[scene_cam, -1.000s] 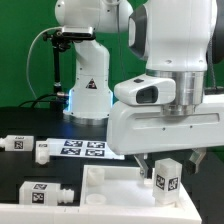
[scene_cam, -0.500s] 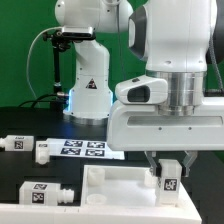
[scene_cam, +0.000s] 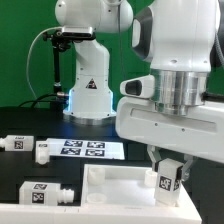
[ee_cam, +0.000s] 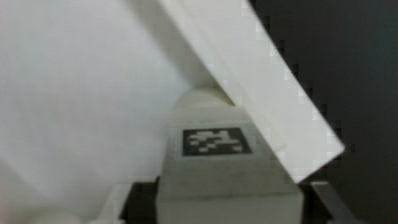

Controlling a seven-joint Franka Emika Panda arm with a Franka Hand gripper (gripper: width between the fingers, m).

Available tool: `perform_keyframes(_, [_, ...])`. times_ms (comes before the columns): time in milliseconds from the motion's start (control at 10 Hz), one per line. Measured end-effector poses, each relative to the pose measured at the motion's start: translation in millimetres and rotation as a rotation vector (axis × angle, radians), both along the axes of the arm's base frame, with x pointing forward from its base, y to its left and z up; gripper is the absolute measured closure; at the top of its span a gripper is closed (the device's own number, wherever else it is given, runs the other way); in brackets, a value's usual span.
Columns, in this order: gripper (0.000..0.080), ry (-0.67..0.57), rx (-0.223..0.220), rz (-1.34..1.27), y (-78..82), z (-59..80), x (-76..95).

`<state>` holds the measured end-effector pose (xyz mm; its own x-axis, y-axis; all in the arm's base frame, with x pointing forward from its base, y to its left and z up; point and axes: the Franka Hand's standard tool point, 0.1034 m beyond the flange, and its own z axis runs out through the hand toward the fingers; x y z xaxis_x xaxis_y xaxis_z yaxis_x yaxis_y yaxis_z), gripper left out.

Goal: Assemble one leg

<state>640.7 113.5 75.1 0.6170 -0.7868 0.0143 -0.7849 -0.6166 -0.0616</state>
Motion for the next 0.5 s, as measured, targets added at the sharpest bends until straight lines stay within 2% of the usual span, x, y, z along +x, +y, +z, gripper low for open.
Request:
perform_keyframes(100, [0.0513, 0.006, 0.044, -0.174, -3.7, -0.3, 1.1])
perform_keyframes(200, [0.0513, 0.013, 0.065, -0.279, -4.9, -0.4, 1.2])
perform_keyframes(400, [0.0512, 0.017, 0.072, -0.346, -5.5, -0.7, 1.2])
perform_keyframes(500, [0.0466, 0.016, 0.072, -0.344, -5.4, -0.8, 1.4])
